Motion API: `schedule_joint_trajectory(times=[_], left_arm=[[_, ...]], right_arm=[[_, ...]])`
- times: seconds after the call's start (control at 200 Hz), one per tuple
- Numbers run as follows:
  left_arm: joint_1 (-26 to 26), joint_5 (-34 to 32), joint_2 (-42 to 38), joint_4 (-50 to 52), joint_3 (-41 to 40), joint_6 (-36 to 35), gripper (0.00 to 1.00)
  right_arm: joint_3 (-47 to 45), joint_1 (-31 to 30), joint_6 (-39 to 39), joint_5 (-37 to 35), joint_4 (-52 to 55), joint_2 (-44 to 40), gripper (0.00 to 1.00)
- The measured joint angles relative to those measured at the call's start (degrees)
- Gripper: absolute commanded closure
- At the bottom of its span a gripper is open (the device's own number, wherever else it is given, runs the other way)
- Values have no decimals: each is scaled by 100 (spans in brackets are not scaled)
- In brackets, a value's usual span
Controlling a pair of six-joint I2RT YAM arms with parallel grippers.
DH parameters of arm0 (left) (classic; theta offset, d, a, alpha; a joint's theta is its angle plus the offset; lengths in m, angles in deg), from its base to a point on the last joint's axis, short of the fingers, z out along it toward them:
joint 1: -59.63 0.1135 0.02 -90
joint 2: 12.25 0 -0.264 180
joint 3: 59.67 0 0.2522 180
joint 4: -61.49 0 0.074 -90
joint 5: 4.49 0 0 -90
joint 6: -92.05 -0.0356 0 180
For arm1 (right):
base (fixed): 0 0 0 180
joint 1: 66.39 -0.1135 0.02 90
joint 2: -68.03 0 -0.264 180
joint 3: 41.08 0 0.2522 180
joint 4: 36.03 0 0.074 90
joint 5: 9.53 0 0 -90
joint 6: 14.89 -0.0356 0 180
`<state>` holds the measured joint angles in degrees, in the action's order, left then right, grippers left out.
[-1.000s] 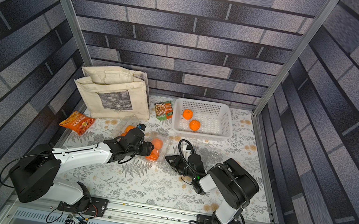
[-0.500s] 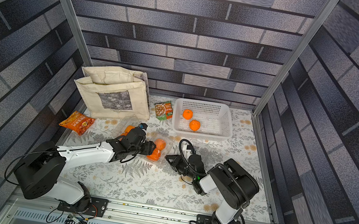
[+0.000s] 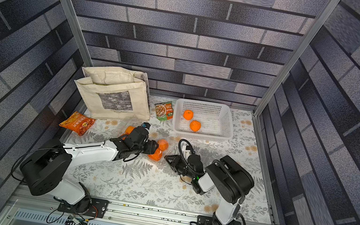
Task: Take oranges out of containers
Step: Open the packing box at the center of the board.
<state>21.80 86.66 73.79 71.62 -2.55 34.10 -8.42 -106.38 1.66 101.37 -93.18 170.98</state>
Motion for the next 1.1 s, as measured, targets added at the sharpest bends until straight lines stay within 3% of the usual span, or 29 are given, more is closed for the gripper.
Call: schedule_joint_trajectory(times=[0.366, 0.506, 0.541, 0.601, 0.781, 0.927, 1.002, 1.102], left_arm=[[44, 20, 260, -4, 238, -4, 44], [52, 37, 330, -7, 299, -7, 44], [55, 39, 348, -7, 315, -7, 44], [59, 42, 382, -7, 352, -7, 44], [70, 70, 407, -7, 380, -9, 42], [74, 201, 402, 55, 431, -9, 36], [72, 273, 358, 299, 531, -13, 28], [-17, 216, 35, 809, 566, -11, 26]], right_arm=[[168, -13, -63, -85, -90, 269, 66], [229, -39, -4, -173, -81, 310, 73], [254, -48, 24, -175, -72, 310, 80], [304, -57, 98, -197, -46, 310, 100], [345, -66, 201, -284, 98, 245, 100], [345, -66, 286, -310, 420, 22, 100], [345, -66, 345, -317, 713, -184, 100], [367, -96, 457, -282, 1182, -522, 100]])
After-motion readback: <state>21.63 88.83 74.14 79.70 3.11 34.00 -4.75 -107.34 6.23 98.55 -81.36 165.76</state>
